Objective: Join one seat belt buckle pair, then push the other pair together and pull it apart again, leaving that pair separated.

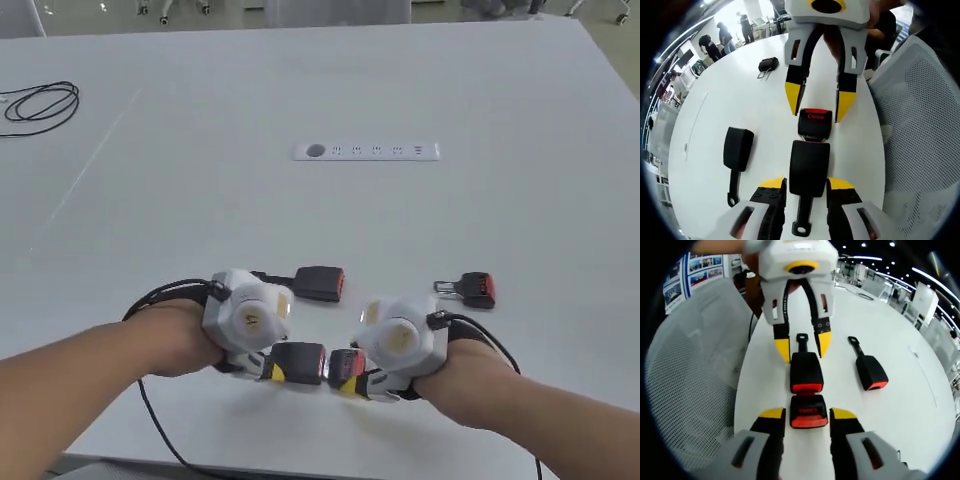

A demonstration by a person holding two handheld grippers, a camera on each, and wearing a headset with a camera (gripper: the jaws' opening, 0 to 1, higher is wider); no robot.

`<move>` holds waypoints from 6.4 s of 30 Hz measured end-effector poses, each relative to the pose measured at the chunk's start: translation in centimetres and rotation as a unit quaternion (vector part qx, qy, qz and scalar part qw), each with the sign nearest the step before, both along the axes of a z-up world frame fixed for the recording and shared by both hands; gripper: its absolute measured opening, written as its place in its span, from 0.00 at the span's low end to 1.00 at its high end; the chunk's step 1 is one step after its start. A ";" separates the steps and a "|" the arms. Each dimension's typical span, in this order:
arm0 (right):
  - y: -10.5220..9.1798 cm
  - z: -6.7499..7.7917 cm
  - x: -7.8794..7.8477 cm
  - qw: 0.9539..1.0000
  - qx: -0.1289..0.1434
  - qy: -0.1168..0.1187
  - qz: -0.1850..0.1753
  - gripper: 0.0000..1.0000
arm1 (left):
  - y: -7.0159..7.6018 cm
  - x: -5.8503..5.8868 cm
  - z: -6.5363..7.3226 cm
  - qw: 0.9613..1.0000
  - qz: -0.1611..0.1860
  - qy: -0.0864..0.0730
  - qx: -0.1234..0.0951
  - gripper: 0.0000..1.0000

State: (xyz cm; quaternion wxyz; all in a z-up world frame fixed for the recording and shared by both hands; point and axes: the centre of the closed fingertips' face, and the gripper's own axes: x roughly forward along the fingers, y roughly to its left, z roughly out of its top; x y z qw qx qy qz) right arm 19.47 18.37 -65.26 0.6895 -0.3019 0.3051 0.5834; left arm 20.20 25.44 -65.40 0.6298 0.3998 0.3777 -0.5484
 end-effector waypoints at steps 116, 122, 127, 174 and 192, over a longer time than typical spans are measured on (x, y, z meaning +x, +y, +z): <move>-5.1 -2.4 13.4 0.998 -0.034 -0.046 0.021 0.34 | -1.0 12.8 -2.8 0.998 -0.008 -0.006 0.060 0.30; -4.0 -2.5 13.5 0.998 -0.037 -0.048 0.025 0.33 | -1.0 12.9 -2.9 0.998 -0.008 -0.006 0.061 0.30; -3.3 -2.4 12.9 0.997 -0.040 -0.058 0.038 0.33 | -1.1 12.9 -2.9 0.998 -0.011 -0.007 0.064 0.30; -1.7 -2.3 13.1 0.999 -0.007 -0.045 0.028 0.31 | -1.3 12.4 -2.3 0.999 -0.017 -0.003 0.048 0.29; -7.7 -2.4 12.8 0.999 -0.011 -0.044 -0.011 0.32 | -1.6 12.4 -2.4 0.998 -0.028 0.003 0.054 0.30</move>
